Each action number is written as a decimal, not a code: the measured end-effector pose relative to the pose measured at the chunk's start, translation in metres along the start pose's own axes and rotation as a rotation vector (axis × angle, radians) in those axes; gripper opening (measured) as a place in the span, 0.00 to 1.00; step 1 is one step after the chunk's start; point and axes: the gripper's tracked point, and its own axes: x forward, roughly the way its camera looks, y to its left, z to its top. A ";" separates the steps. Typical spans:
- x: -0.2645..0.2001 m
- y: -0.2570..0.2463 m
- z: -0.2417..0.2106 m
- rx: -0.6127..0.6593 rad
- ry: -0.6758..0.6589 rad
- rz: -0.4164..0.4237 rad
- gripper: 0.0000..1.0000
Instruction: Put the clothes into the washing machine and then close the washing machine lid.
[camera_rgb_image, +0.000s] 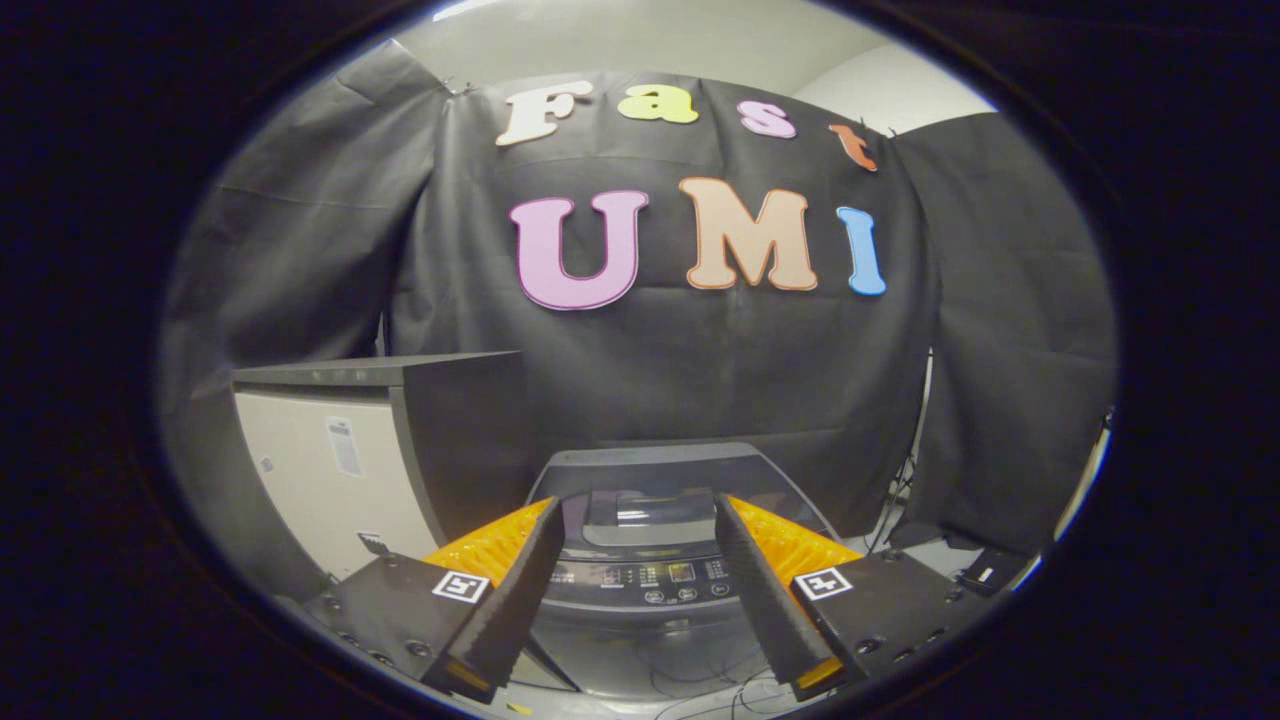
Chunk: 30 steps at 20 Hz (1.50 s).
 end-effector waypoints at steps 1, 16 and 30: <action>-0.001 0.001 -0.001 -0.003 0.006 -0.001 0.95; 0.002 0.010 -0.008 -0.044 0.004 0.036 0.95; 0.002 0.003 -0.019 -0.067 0.018 -0.020 0.98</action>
